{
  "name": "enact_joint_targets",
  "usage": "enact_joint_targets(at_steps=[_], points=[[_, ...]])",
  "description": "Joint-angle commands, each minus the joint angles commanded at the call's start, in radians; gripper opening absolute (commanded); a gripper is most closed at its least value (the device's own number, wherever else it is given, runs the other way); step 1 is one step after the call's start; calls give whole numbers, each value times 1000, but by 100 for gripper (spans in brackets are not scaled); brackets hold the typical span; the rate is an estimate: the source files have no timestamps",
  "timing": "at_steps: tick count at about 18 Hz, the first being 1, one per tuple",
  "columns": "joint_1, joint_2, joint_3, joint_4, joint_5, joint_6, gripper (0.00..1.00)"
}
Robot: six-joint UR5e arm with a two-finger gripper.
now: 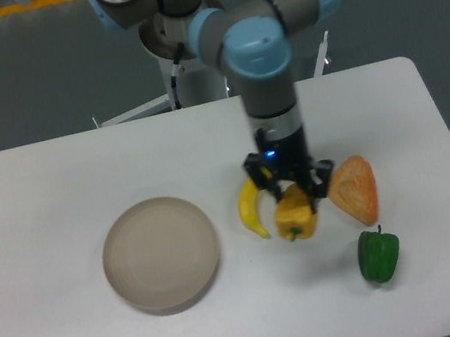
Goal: Pick up the yellow pepper from the plate
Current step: 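Lift the yellow pepper off the plate and carry it toward the orange item, then hold the yellow pepper raised beside the orange item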
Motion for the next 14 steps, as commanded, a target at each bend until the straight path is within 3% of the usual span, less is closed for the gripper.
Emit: enact_joint_targets(at_steps=[14], points=[[-1, -23, 58, -2, 23, 8, 51]])
